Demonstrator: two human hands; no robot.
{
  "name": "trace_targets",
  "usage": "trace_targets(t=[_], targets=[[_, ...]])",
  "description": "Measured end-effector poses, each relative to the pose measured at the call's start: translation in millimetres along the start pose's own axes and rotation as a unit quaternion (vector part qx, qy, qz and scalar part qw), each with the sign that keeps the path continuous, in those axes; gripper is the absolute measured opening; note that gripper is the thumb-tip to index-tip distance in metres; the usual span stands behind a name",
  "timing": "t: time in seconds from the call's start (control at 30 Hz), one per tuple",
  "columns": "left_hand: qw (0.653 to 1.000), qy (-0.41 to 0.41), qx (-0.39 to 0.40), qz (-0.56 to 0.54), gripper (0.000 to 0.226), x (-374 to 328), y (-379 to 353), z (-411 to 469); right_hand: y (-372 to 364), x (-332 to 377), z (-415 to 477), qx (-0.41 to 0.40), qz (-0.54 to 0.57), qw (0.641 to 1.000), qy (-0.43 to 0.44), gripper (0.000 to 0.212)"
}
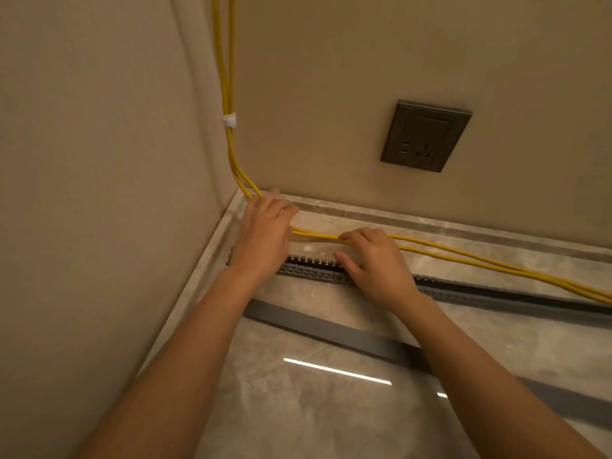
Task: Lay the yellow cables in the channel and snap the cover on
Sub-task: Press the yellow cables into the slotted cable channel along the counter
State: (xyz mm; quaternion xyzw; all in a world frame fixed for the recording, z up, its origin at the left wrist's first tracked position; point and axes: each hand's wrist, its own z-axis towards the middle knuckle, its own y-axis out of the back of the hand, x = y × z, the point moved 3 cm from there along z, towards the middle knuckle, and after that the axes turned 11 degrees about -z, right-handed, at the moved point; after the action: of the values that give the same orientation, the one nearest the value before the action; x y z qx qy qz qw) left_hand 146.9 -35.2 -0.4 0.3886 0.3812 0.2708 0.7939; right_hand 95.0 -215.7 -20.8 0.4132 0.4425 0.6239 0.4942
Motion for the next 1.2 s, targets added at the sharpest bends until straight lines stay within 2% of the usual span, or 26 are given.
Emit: trace_targets(t=[0.1,0.23,0.33,0.47,0.6,0.83,0.97,1.1,1.2], targets=[[0.981,-0.007,0.084,0.173,0.047,20,9,4,-10,22,18,0.013,-0.011,1.000,-0.004,0.041],[0.953,-0.042,0.132,0.268,0.032,28,18,0,-22,42,33,0.029,-0.047,0.998,-0.012,0.042],[0.951,-0.043,0.128,0.278,0.032,27,25,-5,-26,44,34,0.023,-0.069,0.997,-0.035,0.038],[0.963,-0.013,0.110,0.246,0.036,28,37,-13,-18,42,29,-0.010,-0.039,0.999,-0.034,0.044],[0.972,0.017,0.095,0.213,0.037,27,52,-12,1,33,31,0.000,-0.045,0.999,-0.029,0.050],[0.978,-0.022,0.022,0.206,0.035,17,88,-5,50,40,38,-0.123,-0.045,0.991,-0.013,0.053],[0.967,-0.051,0.039,0.247,0.033,23,89,-12,36,50,38,-0.071,-0.035,0.997,-0.015,0.051],[0.959,-0.031,0.111,0.259,0.026,33,68,-26,7,53,27,-0.030,0.003,1.000,-0.006,0.041],[0.960,-0.024,0.104,0.259,0.040,40,54,-38,-8,50,19,-0.028,-0.017,0.999,0.026,0.037]])
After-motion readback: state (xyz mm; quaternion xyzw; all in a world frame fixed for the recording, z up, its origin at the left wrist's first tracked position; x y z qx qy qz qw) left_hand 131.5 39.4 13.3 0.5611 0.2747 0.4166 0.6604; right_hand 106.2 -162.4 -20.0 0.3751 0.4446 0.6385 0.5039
